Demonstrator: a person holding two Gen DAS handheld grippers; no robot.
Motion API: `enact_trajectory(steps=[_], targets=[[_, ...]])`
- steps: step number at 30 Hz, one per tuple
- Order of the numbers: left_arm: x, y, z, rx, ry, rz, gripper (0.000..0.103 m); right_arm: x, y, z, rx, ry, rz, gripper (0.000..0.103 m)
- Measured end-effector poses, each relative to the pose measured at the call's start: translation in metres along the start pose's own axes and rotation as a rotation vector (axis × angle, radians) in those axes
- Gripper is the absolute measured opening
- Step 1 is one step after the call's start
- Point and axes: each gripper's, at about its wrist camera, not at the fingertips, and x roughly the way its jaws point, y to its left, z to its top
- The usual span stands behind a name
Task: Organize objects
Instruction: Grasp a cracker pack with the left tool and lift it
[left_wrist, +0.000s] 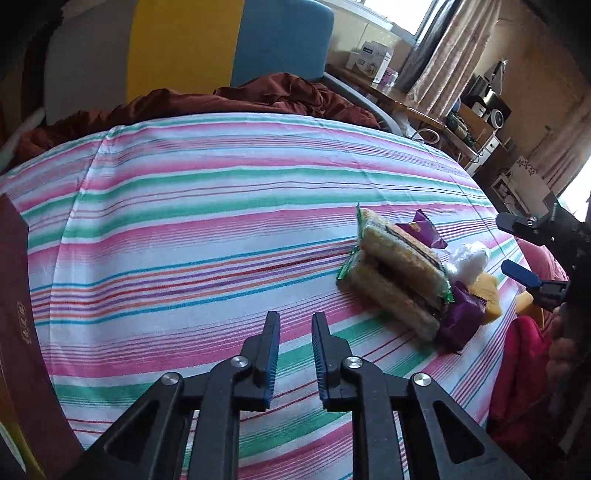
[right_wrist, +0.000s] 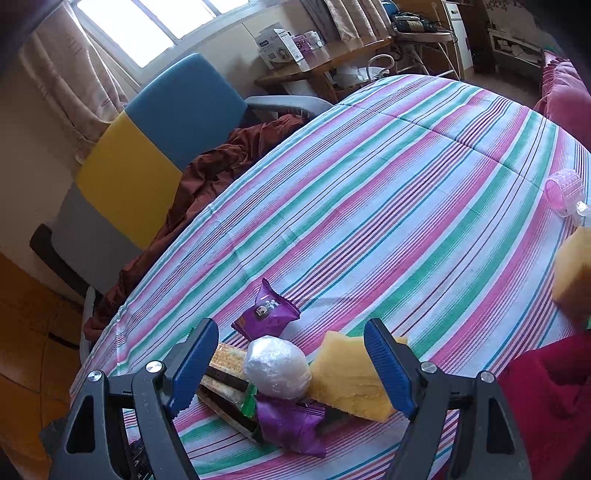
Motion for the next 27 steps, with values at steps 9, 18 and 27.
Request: enact_trajectory(steps=[9, 18, 27], targets=[[0.005, -0.059, 0.018, 0.155, -0.001, -0.096, 0.021, 0.001, -0.001, 0.001, 0.009, 0.010, 0.022, 0.082], [0.065, -0.100, 0.046, 0.213, 0.072, -0.025, 0.022, 0.005, 0.000, 0.001, 0.015, 0.031, 0.054, 0.083], [0.075, -0.110, 0.042, 0.323, 0.030, 0.063, 0.044, 0.005, -0.002, 0.001, 0.034, 0.034, 0.066, 0.083]])
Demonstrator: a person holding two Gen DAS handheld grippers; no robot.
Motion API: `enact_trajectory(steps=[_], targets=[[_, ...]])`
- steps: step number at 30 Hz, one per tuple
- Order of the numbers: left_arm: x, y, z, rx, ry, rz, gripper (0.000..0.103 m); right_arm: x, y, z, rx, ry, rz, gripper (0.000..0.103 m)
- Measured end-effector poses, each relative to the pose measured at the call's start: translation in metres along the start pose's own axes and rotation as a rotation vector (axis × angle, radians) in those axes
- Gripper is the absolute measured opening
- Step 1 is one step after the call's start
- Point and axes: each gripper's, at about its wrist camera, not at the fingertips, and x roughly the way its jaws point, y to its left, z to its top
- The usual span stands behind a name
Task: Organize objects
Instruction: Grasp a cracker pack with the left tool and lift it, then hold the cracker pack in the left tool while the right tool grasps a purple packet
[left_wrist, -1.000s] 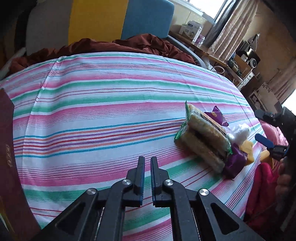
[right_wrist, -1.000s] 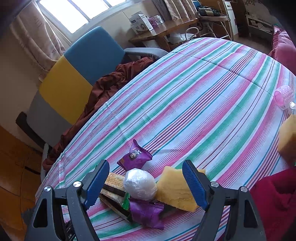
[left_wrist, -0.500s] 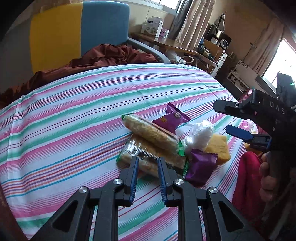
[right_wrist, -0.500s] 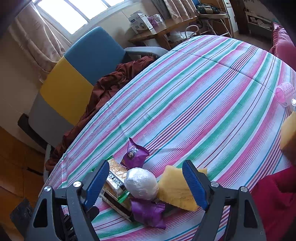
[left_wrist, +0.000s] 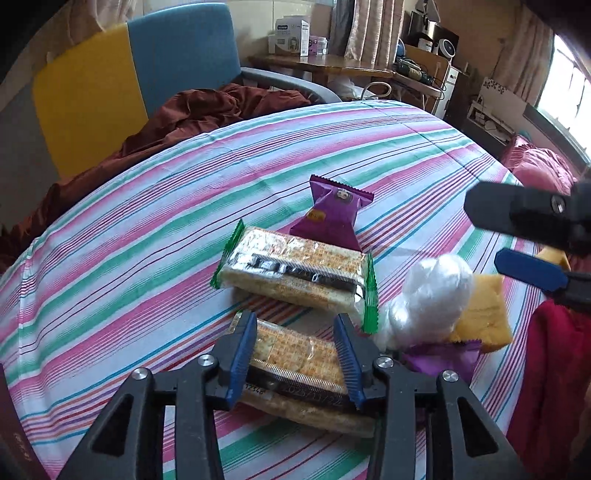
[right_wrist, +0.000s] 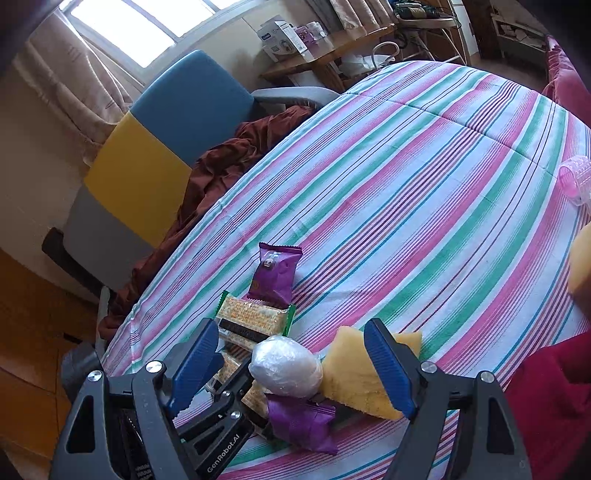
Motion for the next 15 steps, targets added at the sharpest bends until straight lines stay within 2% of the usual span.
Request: enact_trajectory(steps=[6, 10, 12, 15], targets=[[-0.024, 0.022, -0.034, -0.020, -0.033, 0.013, 0.044, -0.002, -0.004, 0.001, 0.028, -0.009, 0.003, 0.083], [-0.043, 0.038, -0.058, -0.070, -0.048, 0.017, 0.044, -0.004, -0.009, 0.002, 0.061, -0.021, 0.012, 0.082], [-0.053, 0.049, -0.069, -0.124, -0.053, -0.009, 0.044, -0.004, -0.010, 0.002, 0.070, -0.024, 0.011, 0.082], [-0.073, 0.072, -0.086, -0.273, -0.063, -0.058, 0.049, -0.005, -0.009, 0.002, 0.063, -0.030, -0.001, 0.082]])
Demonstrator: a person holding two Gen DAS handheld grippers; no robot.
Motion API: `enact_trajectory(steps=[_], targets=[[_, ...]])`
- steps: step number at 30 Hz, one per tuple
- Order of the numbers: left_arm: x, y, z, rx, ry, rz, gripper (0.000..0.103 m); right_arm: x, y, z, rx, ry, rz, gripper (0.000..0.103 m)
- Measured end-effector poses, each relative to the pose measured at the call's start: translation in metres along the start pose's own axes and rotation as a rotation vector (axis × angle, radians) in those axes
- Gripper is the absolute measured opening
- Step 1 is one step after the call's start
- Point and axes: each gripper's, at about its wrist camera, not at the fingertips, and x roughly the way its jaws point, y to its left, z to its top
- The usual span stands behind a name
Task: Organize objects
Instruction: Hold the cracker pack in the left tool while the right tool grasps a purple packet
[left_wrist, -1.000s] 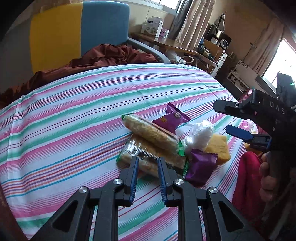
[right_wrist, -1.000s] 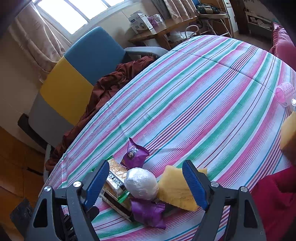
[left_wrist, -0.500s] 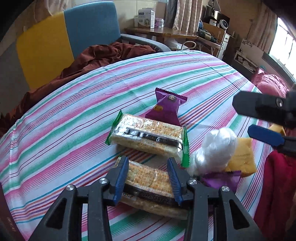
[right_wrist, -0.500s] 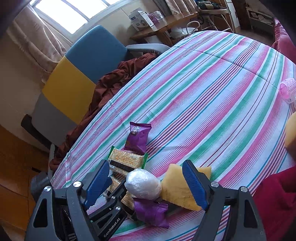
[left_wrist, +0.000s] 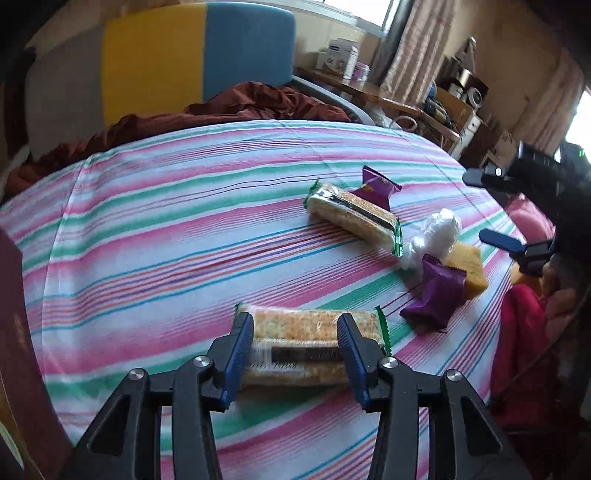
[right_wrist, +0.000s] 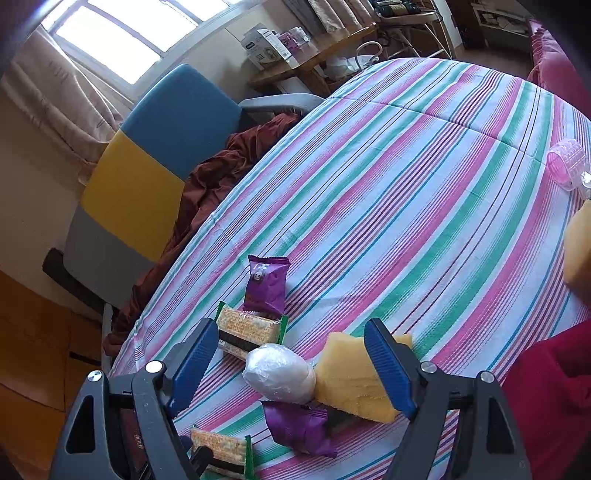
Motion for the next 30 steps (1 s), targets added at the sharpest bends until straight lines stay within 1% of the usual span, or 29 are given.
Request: enact_trajectory(steps=[1, 2, 4, 6, 10, 12, 13, 16, 19, 21, 22, 23, 24, 27, 30], targets=[[-0.008, 0.008, -0.004, -0.049, -0.002, -0.004, 0.049, 0.000, 0.000, 0.000, -0.003, -0.002, -0.003, 0.082], [-0.014, 0.014, -0.008, -0.084, 0.002, -0.008, 0.047, 0.000, 0.001, 0.000, -0.005, -0.003, -0.005, 0.082], [-0.027, 0.021, -0.018, -0.141, 0.002, -0.007, 0.047, 0.000, 0.000, 0.000, -0.003, -0.004, -0.008, 0.082], [-0.036, 0.023, -0.028, -0.184, 0.015, -0.043, 0.047, -0.001, 0.000, 0.000, -0.003, -0.006, -0.009, 0.082], [-0.026, 0.005, -0.036, -0.196, 0.085, -0.116, 0.046, -0.001, 0.000, 0.000, -0.006, -0.010, -0.011, 0.082], [-0.015, -0.007, -0.034, -0.192, 0.124, -0.165, 0.046, -0.002, 0.000, -0.001, -0.006, -0.009, -0.010, 0.082], [-0.010, -0.011, -0.031, -0.186, 0.132, -0.173, 0.047, -0.002, 0.000, -0.001, -0.005, -0.009, -0.009, 0.082], [0.008, -0.021, -0.018, -0.141, 0.136, -0.150, 0.049, -0.001, 0.001, -0.002, -0.008, -0.006, -0.009, 0.082], [0.025, -0.017, 0.000, -0.133, 0.141, -0.110, 0.049, 0.000, 0.001, -0.002, -0.007, -0.002, -0.001, 0.082], [0.034, -0.013, 0.014, -0.111, 0.137, -0.056, 0.052, 0.001, 0.001, -0.001, -0.006, 0.005, 0.008, 0.082], [0.037, -0.011, 0.022, -0.104, 0.130, -0.016, 0.053, 0.001, 0.001, -0.002, -0.006, 0.007, 0.011, 0.082], [0.041, -0.007, 0.029, -0.105, 0.127, 0.026, 0.057, 0.001, 0.001, -0.002, -0.008, 0.009, 0.014, 0.082], [0.045, -0.002, 0.037, -0.116, 0.132, 0.048, 0.058, 0.002, 0.001, -0.002, -0.008, 0.010, 0.017, 0.082], [0.054, -0.001, 0.054, -0.142, 0.135, 0.060, 0.058, 0.003, 0.002, -0.002, -0.008, 0.014, 0.024, 0.083], [0.064, -0.019, 0.060, -0.115, 0.143, 0.056, 0.063, 0.003, 0.001, -0.002, -0.003, 0.016, 0.032, 0.083]])
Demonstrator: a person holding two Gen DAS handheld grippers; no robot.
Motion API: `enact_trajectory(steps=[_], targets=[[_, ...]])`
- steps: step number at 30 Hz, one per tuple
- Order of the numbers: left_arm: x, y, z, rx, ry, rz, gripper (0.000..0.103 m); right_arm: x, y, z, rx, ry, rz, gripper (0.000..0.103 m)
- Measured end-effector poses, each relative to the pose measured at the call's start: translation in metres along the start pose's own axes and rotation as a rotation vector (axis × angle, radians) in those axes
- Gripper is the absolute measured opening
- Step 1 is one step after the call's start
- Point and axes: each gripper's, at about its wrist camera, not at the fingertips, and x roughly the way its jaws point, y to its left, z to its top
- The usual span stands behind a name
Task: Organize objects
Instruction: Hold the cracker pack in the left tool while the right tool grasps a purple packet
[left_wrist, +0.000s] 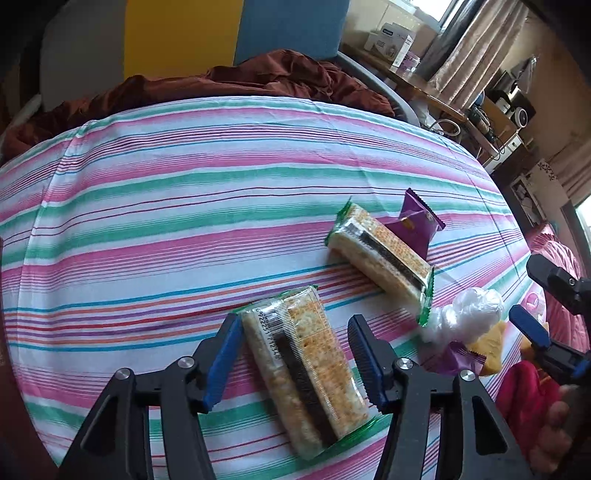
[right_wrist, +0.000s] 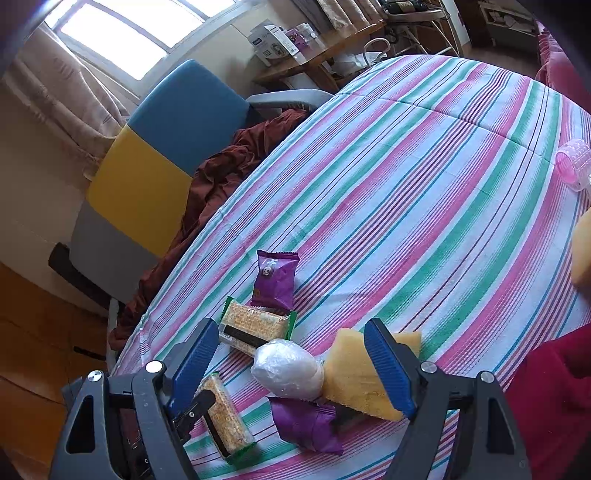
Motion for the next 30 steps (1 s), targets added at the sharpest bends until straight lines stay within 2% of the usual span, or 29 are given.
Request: enact_trajectory(steps=[4, 7, 9, 13, 20, 24, 30], targets=[[0.017, -0.028, -0.011, 0.129, 0.013, 0.092, 0.063, 0.000, -0.001, 0.000, 0.006, 0.001, 0.008, 0.083], [0.013, -0.031, -0.028, 0.216, -0.019, 0.117, 0.062, 0.001, 0.000, 0.000, 0.002, 0.002, 0.007, 0.083], [0.006, -0.026, -0.040, 0.247, -0.046, 0.124, 0.049, 0.002, 0.001, 0.000, -0.003, 0.005, 0.003, 0.083], [-0.012, -0.006, -0.066, 0.268, -0.085, 0.115, 0.048, 0.001, 0.002, -0.001, -0.017, 0.000, -0.008, 0.082], [-0.050, 0.026, -0.132, 0.272, -0.157, 0.127, 0.048, 0.000, 0.009, -0.002, -0.056, 0.000, -0.001, 0.082], [-0.052, 0.030, -0.139, 0.278, -0.189, 0.123, 0.048, 0.000, 0.015, -0.005, -0.084, -0.002, -0.017, 0.082], [-0.051, 0.032, -0.142, 0.291, -0.220, 0.111, 0.048, -0.005, 0.022, -0.021, -0.091, 0.049, -0.078, 0.078]])
